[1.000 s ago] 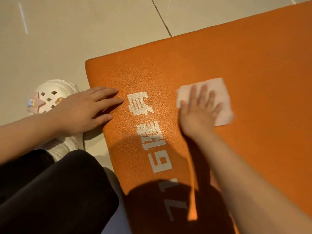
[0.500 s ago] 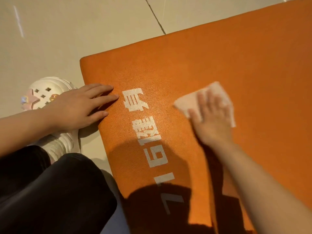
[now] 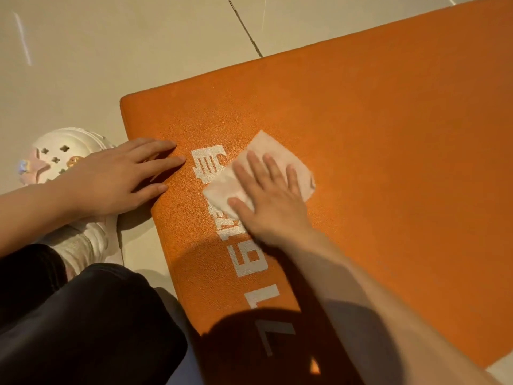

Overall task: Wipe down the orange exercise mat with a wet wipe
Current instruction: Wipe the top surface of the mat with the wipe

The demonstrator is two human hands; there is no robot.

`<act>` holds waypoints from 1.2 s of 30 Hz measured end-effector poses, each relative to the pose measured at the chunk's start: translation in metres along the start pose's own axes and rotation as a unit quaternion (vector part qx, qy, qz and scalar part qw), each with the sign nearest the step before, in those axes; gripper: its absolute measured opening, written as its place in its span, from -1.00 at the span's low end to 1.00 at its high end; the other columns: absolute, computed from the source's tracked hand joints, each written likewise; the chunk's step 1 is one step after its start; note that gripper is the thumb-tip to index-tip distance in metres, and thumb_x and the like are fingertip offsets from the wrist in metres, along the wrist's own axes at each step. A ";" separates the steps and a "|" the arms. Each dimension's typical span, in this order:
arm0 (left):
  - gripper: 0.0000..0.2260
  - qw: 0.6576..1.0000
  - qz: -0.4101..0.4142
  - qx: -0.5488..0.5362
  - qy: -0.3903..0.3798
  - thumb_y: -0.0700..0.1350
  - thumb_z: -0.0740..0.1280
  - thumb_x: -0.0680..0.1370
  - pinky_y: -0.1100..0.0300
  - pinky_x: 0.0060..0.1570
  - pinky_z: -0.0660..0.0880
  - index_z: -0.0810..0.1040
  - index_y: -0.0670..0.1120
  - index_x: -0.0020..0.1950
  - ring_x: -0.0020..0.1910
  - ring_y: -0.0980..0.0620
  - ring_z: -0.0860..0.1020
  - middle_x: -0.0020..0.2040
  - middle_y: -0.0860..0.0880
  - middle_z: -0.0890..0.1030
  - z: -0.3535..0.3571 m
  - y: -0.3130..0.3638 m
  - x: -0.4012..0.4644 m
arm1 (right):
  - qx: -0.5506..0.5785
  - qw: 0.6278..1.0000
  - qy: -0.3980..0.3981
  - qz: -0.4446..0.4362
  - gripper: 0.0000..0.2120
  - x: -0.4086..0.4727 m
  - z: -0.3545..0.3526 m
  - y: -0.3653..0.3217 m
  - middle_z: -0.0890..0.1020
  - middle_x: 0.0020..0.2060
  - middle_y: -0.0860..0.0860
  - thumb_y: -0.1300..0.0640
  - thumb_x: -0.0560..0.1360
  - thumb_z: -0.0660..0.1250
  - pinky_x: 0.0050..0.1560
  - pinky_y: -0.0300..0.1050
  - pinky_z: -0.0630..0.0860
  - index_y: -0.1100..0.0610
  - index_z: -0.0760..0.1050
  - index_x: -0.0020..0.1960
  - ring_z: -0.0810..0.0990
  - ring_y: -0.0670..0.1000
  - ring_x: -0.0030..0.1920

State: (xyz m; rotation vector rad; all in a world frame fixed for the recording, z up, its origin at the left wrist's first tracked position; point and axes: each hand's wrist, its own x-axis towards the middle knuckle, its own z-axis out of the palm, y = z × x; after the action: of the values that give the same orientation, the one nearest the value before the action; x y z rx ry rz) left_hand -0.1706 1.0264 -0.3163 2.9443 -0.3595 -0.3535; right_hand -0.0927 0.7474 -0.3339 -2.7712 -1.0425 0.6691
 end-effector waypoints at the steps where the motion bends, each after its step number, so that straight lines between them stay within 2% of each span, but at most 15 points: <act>1: -0.38 1.000 0.000 -0.003 0.001 0.31 -0.09 0.63 -0.17 0.33 0.37 0.36 -0.03 0.51 0.41 -0.19 0.37 0.47 -0.14 0.38 0.000 0.000 -0.001 | -0.012 1.000 0.008 0.013 -0.39 0.010 -0.006 0.018 -0.35 0.53 -0.11 -0.31 0.61 -0.16 0.49 0.15 -0.40 -0.19 -0.31 0.56 -0.36 0.00 0.53; 4: -0.38 1.000 -0.001 -0.009 -0.002 0.31 -0.09 0.62 -0.15 0.36 0.34 0.35 -0.02 0.52 0.42 -0.18 0.36 0.48 -0.13 0.37 0.000 0.002 -0.002 | -0.020 0.991 0.014 0.128 -0.36 0.033 -0.032 0.084 -0.26 0.57 -0.07 -0.32 0.60 -0.11 0.50 0.14 -0.30 -0.15 -0.24 0.58 -0.26 0.07 0.57; 8: -0.42 1.000 -0.004 -0.015 0.005 0.25 0.01 0.60 -0.12 0.37 0.33 0.34 -0.02 0.53 0.43 -0.16 0.34 0.50 -0.10 0.36 -0.002 0.003 -0.005 | 0.029 0.953 0.024 0.302 -0.34 0.025 -0.060 0.168 -0.22 0.59 -0.01 -0.31 0.61 -0.09 0.53 0.18 -0.20 -0.08 -0.17 0.61 -0.20 0.10 0.58; 10: -0.44 1.000 -0.004 -0.013 0.008 0.19 0.06 0.58 -0.12 0.36 0.34 0.38 -0.04 0.51 0.42 -0.17 0.38 0.48 -0.12 0.39 -0.002 0.005 -0.007 | 0.055 0.936 0.040 0.346 -0.34 0.018 -0.061 0.183 -0.21 0.59 0.00 -0.30 0.61 -0.12 0.52 0.21 -0.21 -0.06 -0.18 0.61 -0.22 0.12 0.58; 12: -0.46 1.000 0.000 -0.003 0.018 0.13 0.09 0.56 -0.12 0.26 0.44 0.45 -0.10 0.45 0.34 -0.19 0.47 0.41 -0.16 0.47 -0.004 0.008 -0.008 | 0.066 0.929 0.061 0.359 -0.36 0.024 -0.054 0.168 -0.22 0.59 0.03 -0.25 0.63 -0.14 0.50 0.28 -0.23 -0.02 -0.20 0.61 -0.24 0.15 0.57; 14: -0.49 0.999 -0.007 0.026 0.042 0.05 0.11 0.52 -0.12 0.01 0.56 0.53 -0.17 0.35 0.16 -0.25 0.58 0.27 -0.21 0.57 -0.009 0.011 -0.009 | 0.056 0.945 0.077 0.314 -0.38 0.034 -0.042 0.128 -0.22 0.59 0.03 -0.20 0.64 -0.15 0.49 0.31 -0.27 0.01 -0.20 0.61 -0.26 0.16 0.57; 16: -0.49 0.996 -0.043 0.042 0.060 0.02 0.10 0.47 -0.11 -0.18 0.59 0.57 -0.20 0.28 0.02 -0.30 0.62 0.18 -0.23 0.61 -0.016 0.014 -0.010 | 0.035 0.972 0.086 0.216 -0.38 0.040 -0.024 0.072 -0.23 0.59 0.03 -0.19 0.64 -0.16 0.48 0.30 -0.32 0.01 -0.21 0.61 -0.29 0.16 0.56; 18: -0.52 0.993 -0.082 0.038 0.073 -0.01 0.12 0.46 -0.06 -0.25 0.58 0.57 -0.20 0.26 -0.02 -0.29 0.62 0.15 -0.21 0.61 -0.024 0.021 -0.012 | 0.015 0.991 0.074 0.106 -0.38 0.035 -0.005 0.006 -0.27 0.57 0.03 -0.20 0.62 -0.22 0.46 0.30 -0.37 -0.01 -0.26 0.60 -0.35 0.15 0.55; 20: -0.55 0.992 -0.081 0.053 0.085 -0.03 0.15 0.46 0.01 -0.29 0.55 0.58 -0.20 0.24 -0.05 -0.26 0.63 0.14 -0.19 0.62 -0.028 0.030 -0.018 | 0.000 0.999 0.047 0.021 -0.38 0.019 0.018 -0.053 -0.28 0.57 0.04 -0.18 0.62 -0.18 0.45 0.31 -0.38 -0.02 -0.26 0.60 -0.38 0.16 0.54; 22: -0.56 0.992 -0.073 0.061 0.079 -0.03 0.15 0.48 0.02 -0.28 0.54 0.57 -0.19 0.26 -0.06 -0.24 0.63 0.15 -0.18 0.61 -0.031 0.037 -0.022 | 0.011 0.998 0.053 -0.031 -0.38 -0.004 0.036 -0.090 -0.11 0.60 0.06 -0.16 0.60 -0.11 0.46 0.30 -0.34 0.00 -0.08 0.61 -0.23 0.17 0.57; 25: -0.54 0.994 -0.069 0.067 0.052 0.00 0.13 0.50 -0.08 -0.14 0.57 0.53 -0.17 0.30 0.03 -0.27 0.61 0.23 -0.22 0.57 -0.033 0.041 -0.029 | 0.011 0.997 0.055 -0.053 -0.40 -0.040 0.055 -0.103 0.14 0.57 0.05 -0.13 0.56 -0.01 0.49 0.26 -0.17 0.01 0.16 0.57 0.00 0.15 0.58; 29: -0.57 0.988 0.046 0.148 0.010 -0.06 0.29 0.45 -0.16 0.19 0.37 0.57 -0.15 0.29 0.15 -0.24 0.59 0.22 -0.23 0.59 -0.024 0.047 -0.041 | 0.016 0.997 0.056 -0.054 -0.41 -0.105 0.079 -0.094 0.24 0.54 0.02 -0.11 0.51 0.13 0.45 0.24 0.03 -0.02 0.25 0.53 0.11 0.12 0.56; 32: -0.60 0.986 0.053 0.156 -0.021 -0.08 0.27 0.43 -0.16 0.20 0.29 0.62 -0.17 0.22 0.03 -0.23 0.64 0.08 -0.23 0.65 -0.015 0.054 -0.048 | 0.013 0.997 0.053 -0.061 -0.43 -0.128 0.089 -0.088 0.30 0.51 0.00 -0.11 0.49 0.15 0.43 0.24 0.07 -0.05 0.32 0.49 0.17 0.13 0.53; 34: -0.60 0.986 0.037 0.156 -0.040 -0.09 0.20 0.46 -0.15 0.15 0.46 0.62 -0.21 0.20 -0.07 -0.21 0.67 0.02 -0.23 0.65 -0.010 0.060 -0.048 | 0.021 0.997 0.055 -0.049 -0.45 -0.121 0.087 -0.091 0.31 0.50 0.02 -0.15 0.52 0.12 0.41 0.32 0.08 -0.05 0.33 0.49 0.20 0.17 0.53; 36: -0.64 0.987 0.017 0.151 -0.050 -0.16 0.32 0.44 -0.15 0.01 0.57 0.61 -0.27 0.19 -0.15 -0.22 0.68 0.02 -0.27 0.65 -0.008 0.068 -0.045 | 0.021 0.998 0.043 -0.032 -0.45 -0.103 0.077 -0.097 0.30 0.51 0.03 -0.19 0.55 0.06 0.40 0.36 0.06 -0.05 0.32 0.49 0.21 0.18 0.53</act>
State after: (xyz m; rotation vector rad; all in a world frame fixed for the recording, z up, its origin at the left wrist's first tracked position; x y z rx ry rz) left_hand -0.2257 0.9734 -0.2871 3.2177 -0.5193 -0.4821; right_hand -0.2537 0.7502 -0.3417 -2.6914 -1.0826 0.5515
